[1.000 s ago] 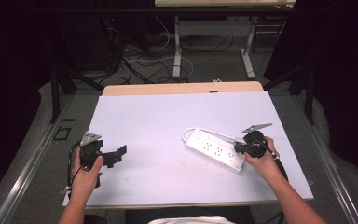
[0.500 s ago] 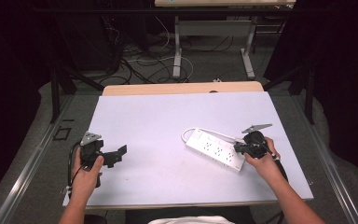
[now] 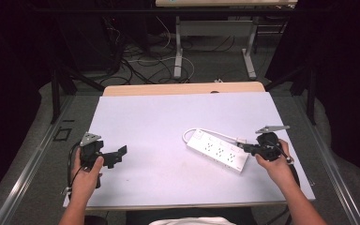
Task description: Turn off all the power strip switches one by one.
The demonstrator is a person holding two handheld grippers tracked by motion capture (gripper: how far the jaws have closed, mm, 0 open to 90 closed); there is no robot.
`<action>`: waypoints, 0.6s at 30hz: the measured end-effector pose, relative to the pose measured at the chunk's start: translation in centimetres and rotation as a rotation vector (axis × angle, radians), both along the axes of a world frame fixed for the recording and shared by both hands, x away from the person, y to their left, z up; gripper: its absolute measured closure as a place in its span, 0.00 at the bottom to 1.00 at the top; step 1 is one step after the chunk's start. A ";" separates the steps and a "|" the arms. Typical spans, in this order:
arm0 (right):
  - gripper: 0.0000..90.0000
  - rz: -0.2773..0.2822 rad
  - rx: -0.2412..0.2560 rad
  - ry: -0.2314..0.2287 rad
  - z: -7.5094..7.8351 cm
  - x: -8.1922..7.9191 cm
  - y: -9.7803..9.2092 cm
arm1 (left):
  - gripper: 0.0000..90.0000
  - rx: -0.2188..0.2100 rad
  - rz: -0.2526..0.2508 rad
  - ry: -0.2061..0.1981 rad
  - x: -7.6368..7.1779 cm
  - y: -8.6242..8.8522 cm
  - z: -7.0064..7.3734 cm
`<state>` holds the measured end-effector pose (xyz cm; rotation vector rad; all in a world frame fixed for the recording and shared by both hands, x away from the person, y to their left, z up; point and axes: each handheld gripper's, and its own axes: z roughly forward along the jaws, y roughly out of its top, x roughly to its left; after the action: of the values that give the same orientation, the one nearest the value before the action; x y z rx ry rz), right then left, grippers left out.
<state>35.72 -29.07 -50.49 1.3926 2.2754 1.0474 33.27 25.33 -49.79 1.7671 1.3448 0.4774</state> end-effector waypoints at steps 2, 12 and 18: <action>0.95 -0.015 0.006 -0.001 0.0 -0.3 -0.4 | 0.01 -0.001 -0.001 -0.003 0.0 0.1 0.0; 0.85 -0.094 0.028 -0.031 -0.2 -1.8 -2.2 | 0.01 -0.004 0.010 -0.008 0.1 0.3 -0.1; 0.59 -0.185 0.043 -0.078 -0.6 -2.8 -3.4 | 0.00 -0.006 0.009 -0.015 0.1 0.5 -0.2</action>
<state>32.87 -32.50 -51.06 1.5180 2.0360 1.0763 33.39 25.81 -49.95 1.7503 1.3434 0.4904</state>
